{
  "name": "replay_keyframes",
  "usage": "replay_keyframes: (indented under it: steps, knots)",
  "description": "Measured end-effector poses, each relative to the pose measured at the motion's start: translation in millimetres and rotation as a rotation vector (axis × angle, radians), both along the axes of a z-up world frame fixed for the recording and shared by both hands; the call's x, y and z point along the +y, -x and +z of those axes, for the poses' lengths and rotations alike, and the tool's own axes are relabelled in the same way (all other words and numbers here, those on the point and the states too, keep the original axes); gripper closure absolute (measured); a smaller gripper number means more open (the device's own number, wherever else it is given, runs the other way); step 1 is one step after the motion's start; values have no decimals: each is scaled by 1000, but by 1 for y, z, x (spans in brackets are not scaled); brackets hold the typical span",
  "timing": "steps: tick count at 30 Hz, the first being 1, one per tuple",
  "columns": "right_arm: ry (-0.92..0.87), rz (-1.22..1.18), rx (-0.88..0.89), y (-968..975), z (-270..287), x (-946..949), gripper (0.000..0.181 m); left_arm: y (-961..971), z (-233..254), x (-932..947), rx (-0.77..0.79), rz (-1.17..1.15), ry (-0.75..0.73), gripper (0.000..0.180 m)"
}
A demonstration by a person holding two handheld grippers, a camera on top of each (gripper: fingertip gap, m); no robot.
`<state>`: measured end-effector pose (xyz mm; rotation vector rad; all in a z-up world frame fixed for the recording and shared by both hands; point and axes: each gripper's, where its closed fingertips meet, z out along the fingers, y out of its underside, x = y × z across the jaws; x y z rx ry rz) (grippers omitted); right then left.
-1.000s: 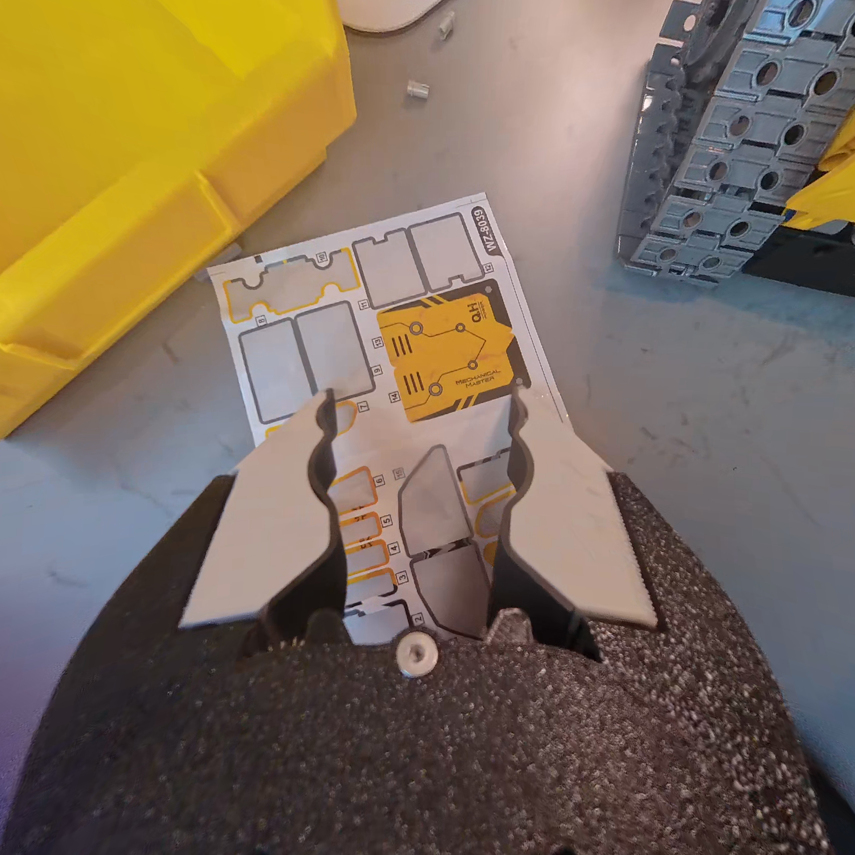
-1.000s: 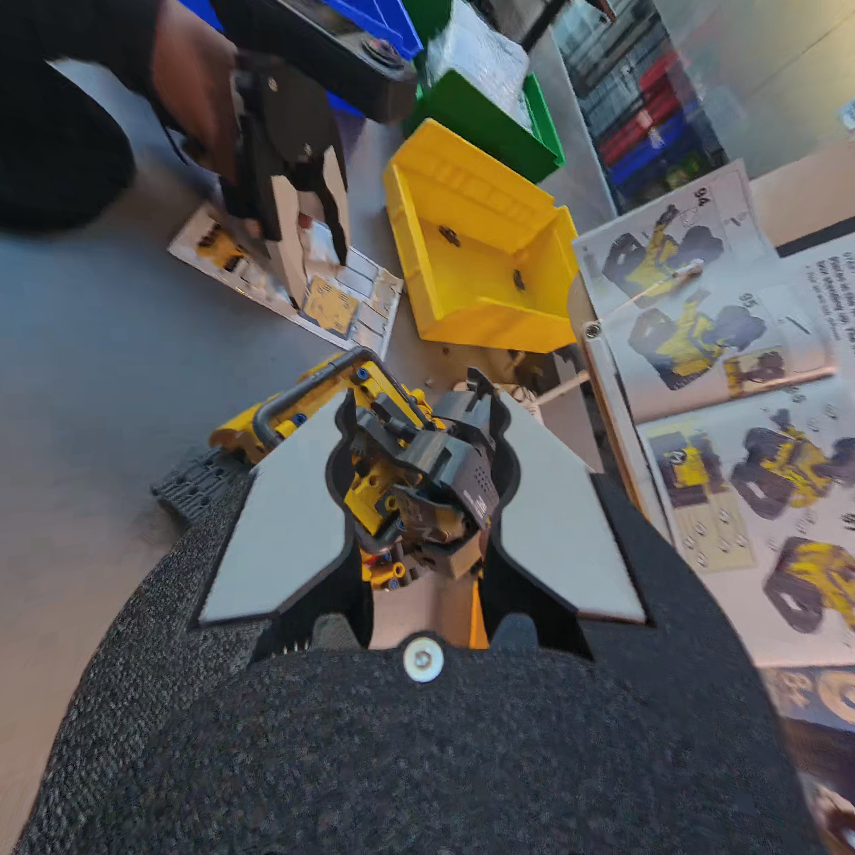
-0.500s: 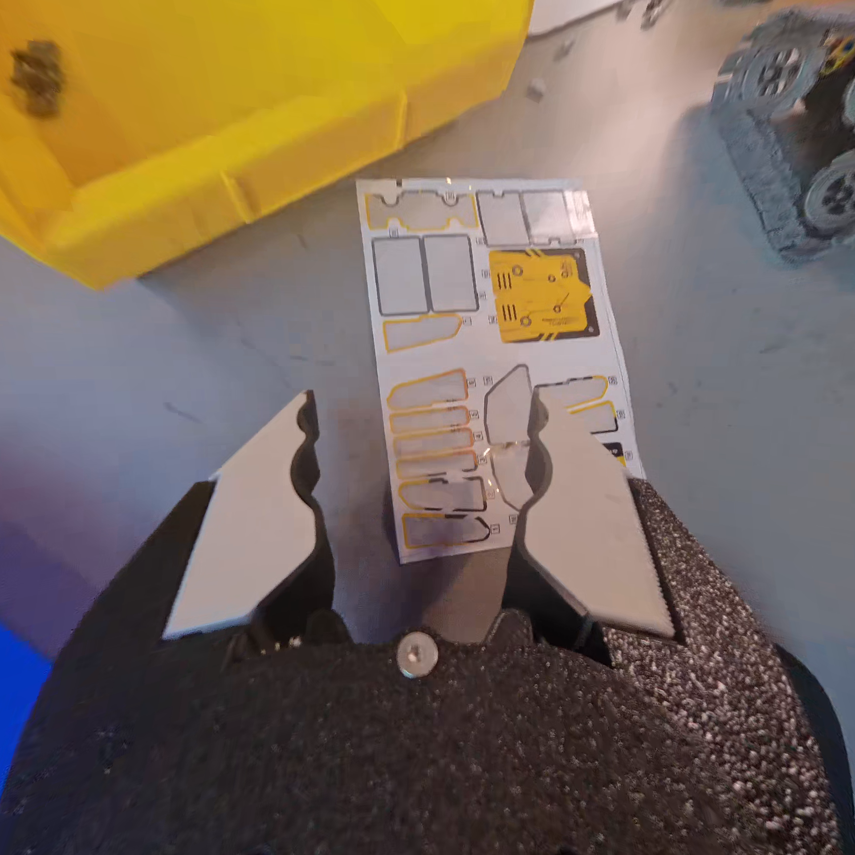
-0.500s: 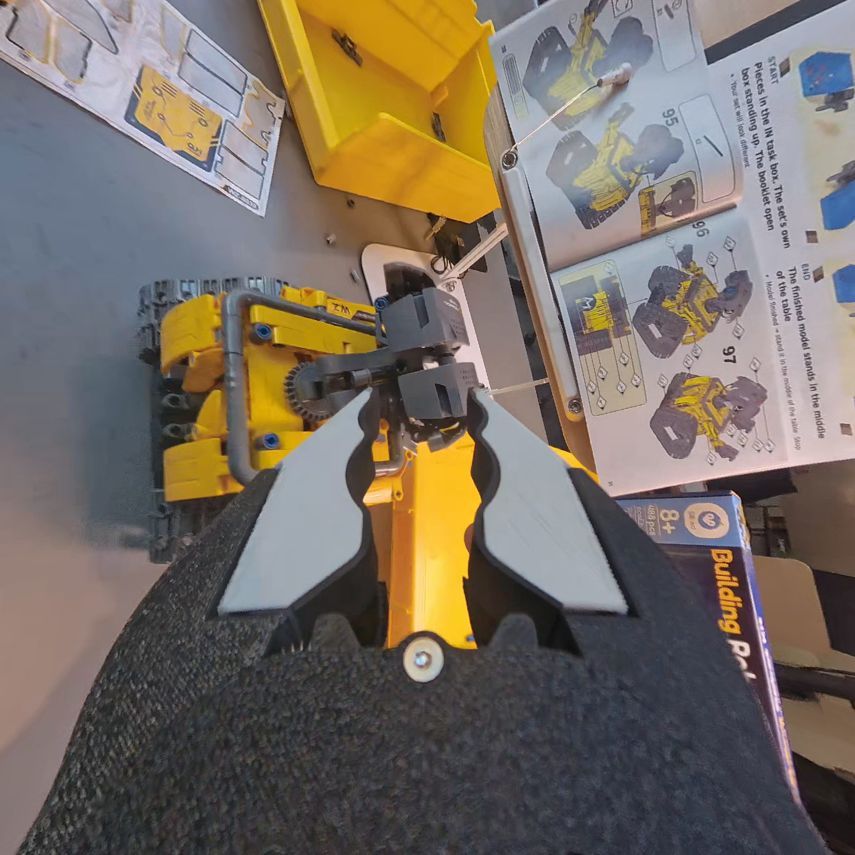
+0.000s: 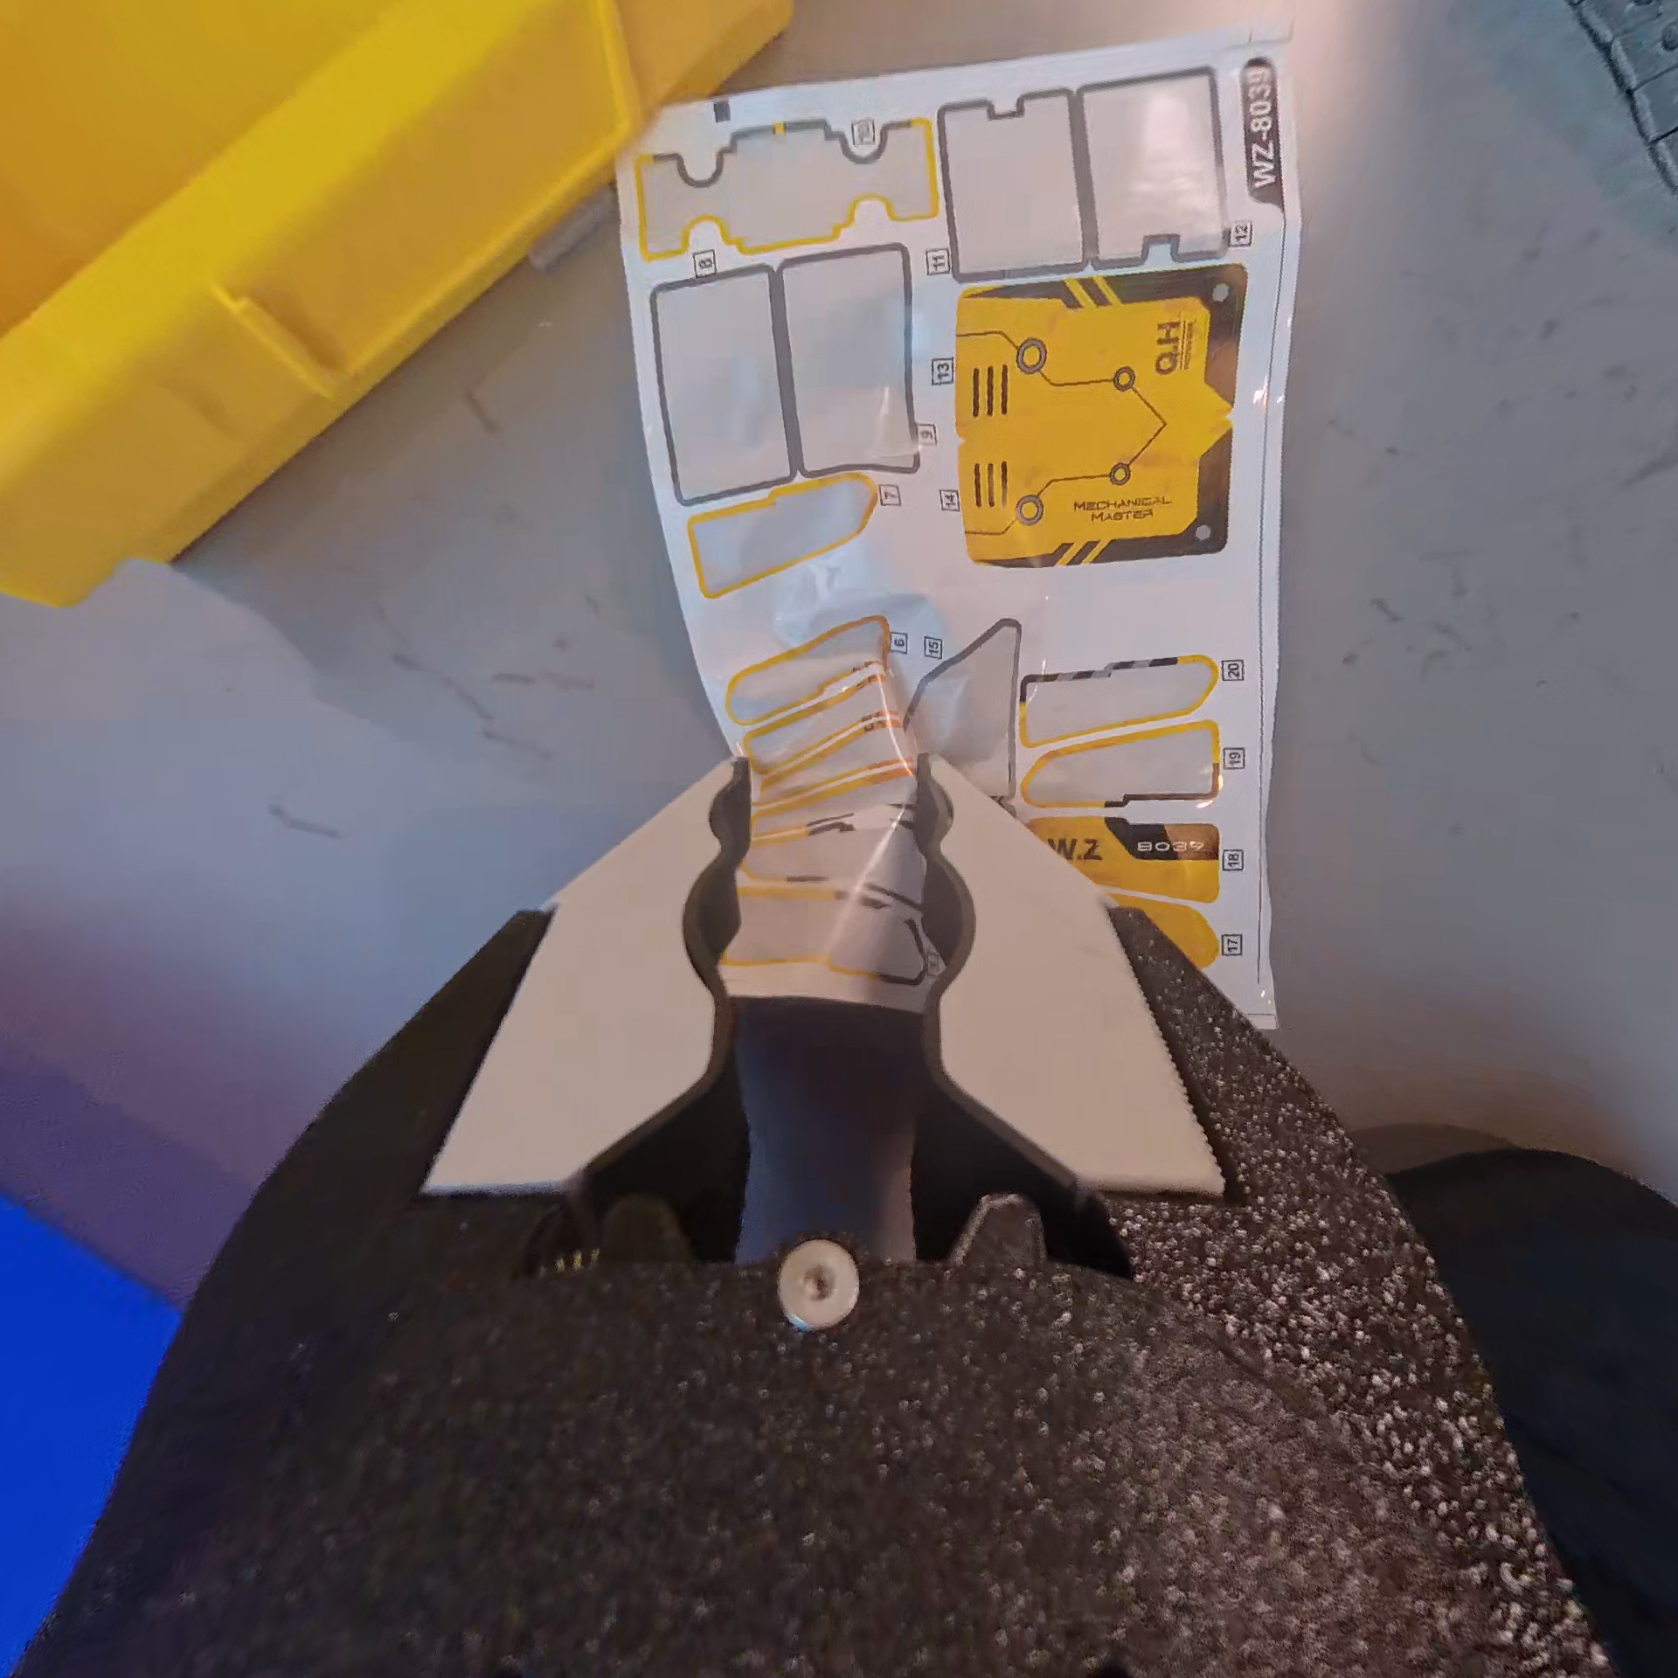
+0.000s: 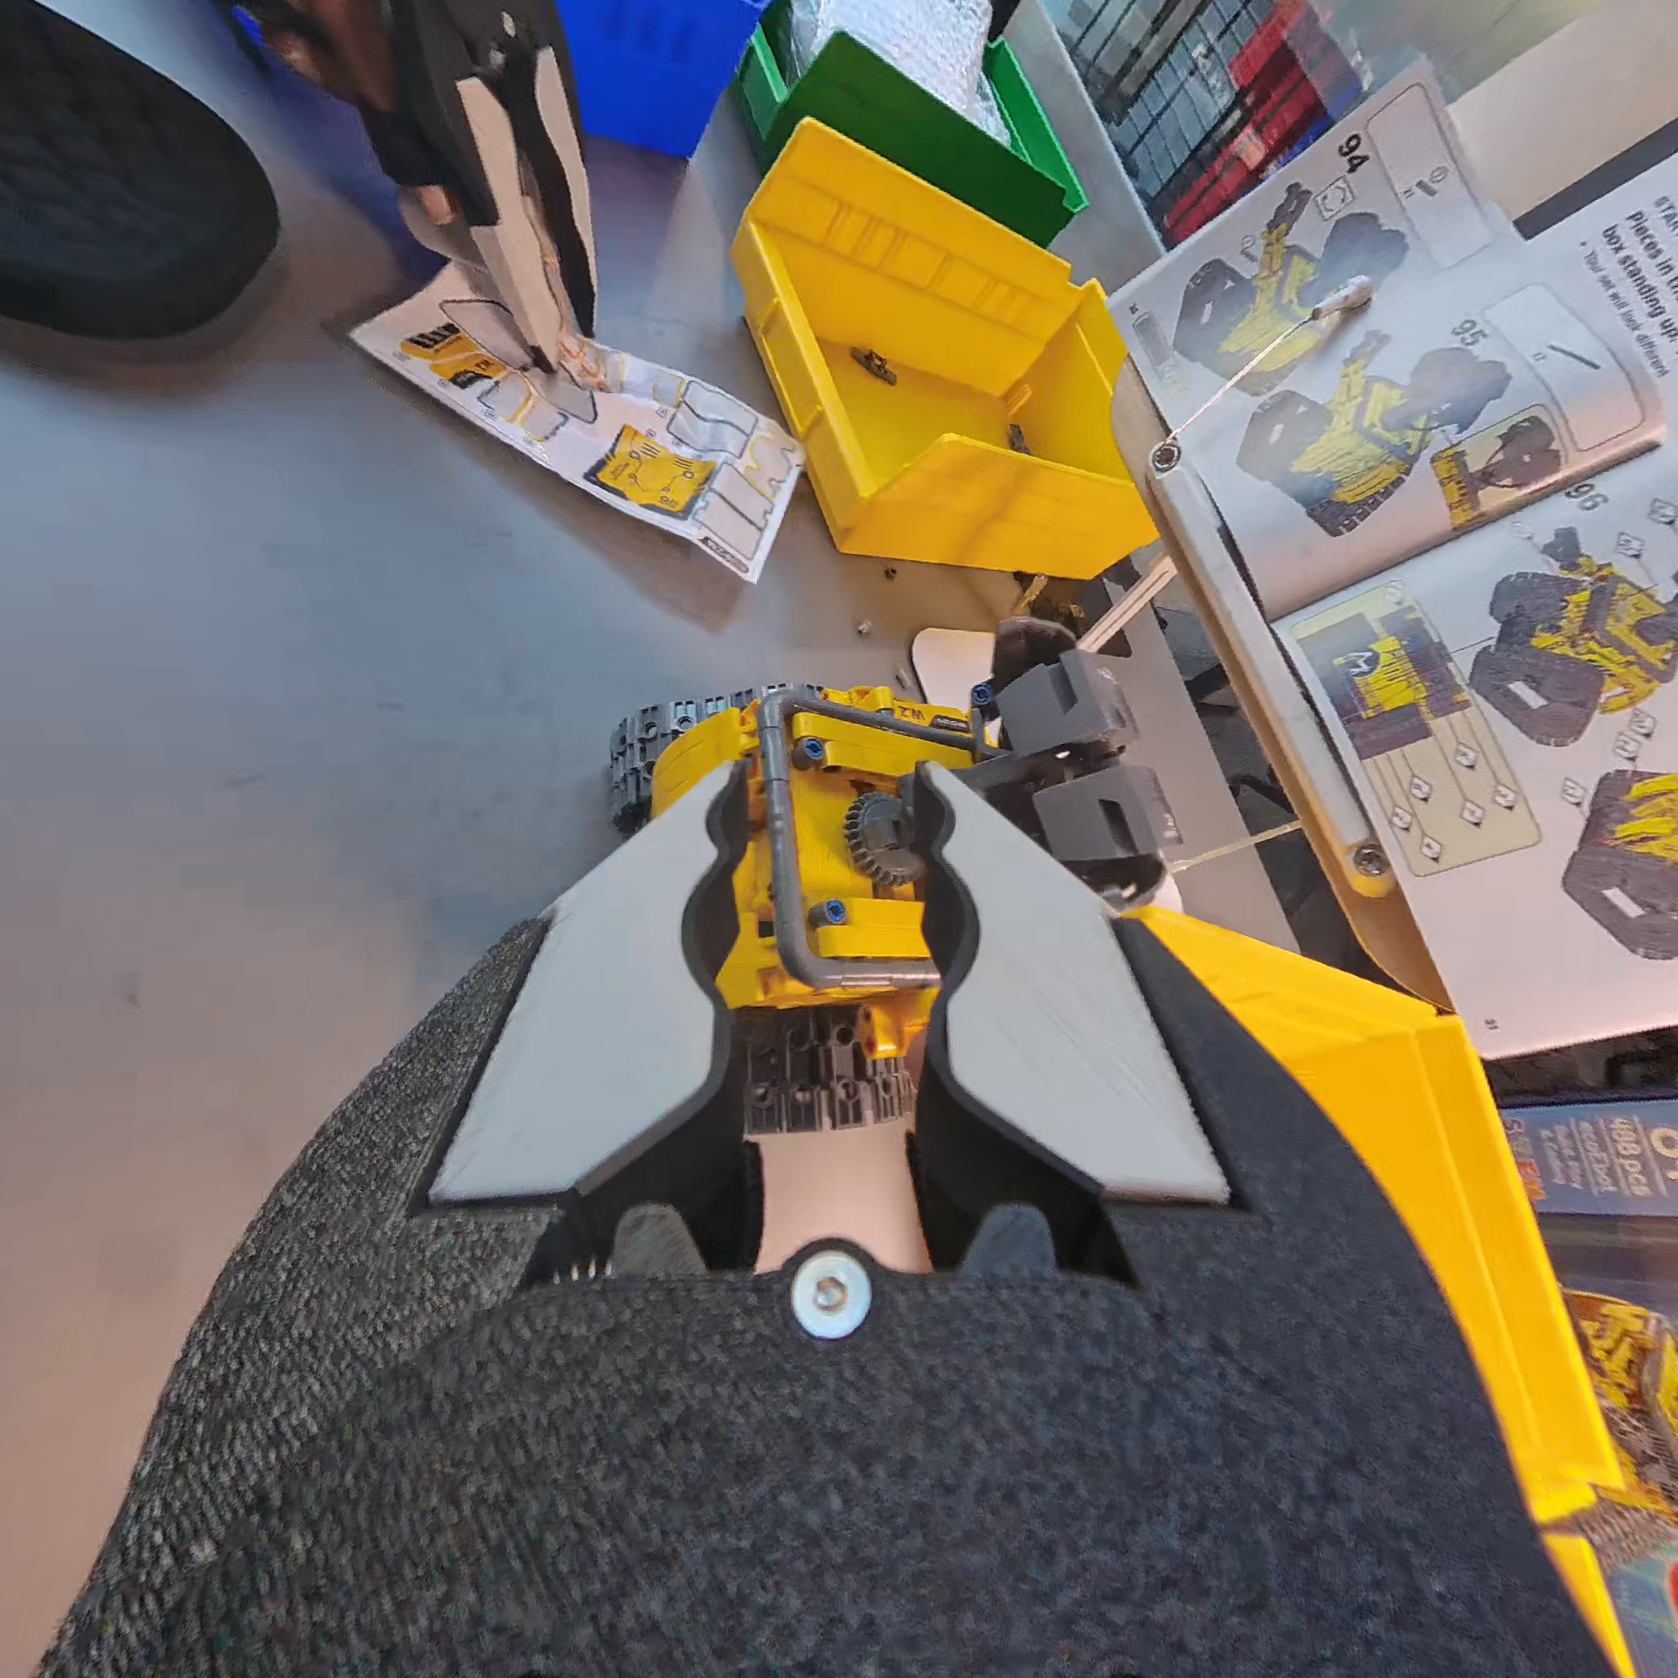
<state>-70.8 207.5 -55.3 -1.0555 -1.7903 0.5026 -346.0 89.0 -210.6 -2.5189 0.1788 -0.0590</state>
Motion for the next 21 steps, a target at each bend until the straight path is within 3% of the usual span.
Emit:
replay_keyframes:
  steps: [3,8,11,16,19,21]
  knots:
    - [97,86,23,3,-5,-27,147,-13,13,8,-26,-49,-71,164]
    - [378,222,3,33,-38,-93,147,-43,60,22,-140,-128,-283,167]
    - [545,209,-2,59,-61,-117,136,-55,94,26,-170,-143,-429,180]
    - [885,110,13,92,-74,-134,125,-78,135,25,-175,-204,-573,180]
    - [782,119,-17,94,-84,-135,127,-77,125,22,-141,-206,-523,172]
    - [619,124,-55,90,-91,-130,127,-76,101,17,-139,-221,-413,147]
